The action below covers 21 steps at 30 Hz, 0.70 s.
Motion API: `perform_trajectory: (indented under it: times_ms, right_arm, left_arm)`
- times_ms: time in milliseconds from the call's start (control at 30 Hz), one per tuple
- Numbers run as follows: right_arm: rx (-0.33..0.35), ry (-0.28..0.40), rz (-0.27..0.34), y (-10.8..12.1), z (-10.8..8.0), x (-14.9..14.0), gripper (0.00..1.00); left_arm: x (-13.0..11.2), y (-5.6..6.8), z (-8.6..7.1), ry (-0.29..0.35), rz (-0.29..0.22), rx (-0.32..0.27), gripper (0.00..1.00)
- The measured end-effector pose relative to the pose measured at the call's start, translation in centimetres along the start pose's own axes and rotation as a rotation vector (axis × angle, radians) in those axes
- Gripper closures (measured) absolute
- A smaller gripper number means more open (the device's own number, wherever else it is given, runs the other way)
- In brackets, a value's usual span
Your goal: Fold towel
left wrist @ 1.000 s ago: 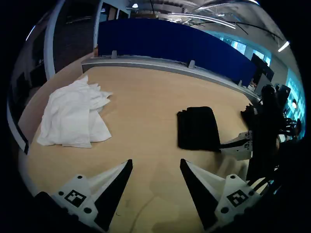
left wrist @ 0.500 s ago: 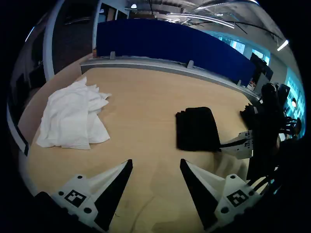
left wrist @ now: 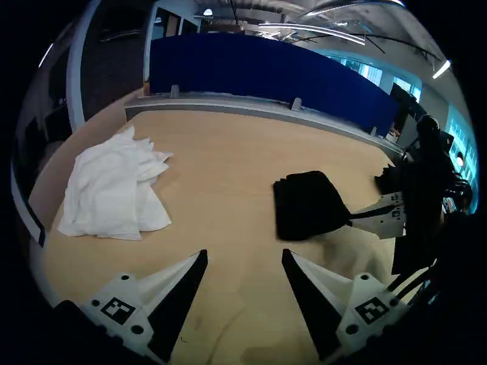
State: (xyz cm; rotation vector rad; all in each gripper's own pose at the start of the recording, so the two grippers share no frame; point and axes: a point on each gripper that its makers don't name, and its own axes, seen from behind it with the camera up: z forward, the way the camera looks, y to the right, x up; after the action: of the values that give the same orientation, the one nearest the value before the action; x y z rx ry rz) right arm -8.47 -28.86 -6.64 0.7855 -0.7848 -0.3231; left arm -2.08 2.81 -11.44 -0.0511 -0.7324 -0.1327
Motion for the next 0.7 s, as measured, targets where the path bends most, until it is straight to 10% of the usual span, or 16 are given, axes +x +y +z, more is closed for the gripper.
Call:
perform_trajectory:
  times_ms: [700]
  right_arm:
    - [-0.032, 0.230, -0.034, 2.2, -6.4, 11.4, 0.96]
  left_arm:
    - [2.2, 0.7, -0.1, 0.035, 0.024, -0.005, 0.10]
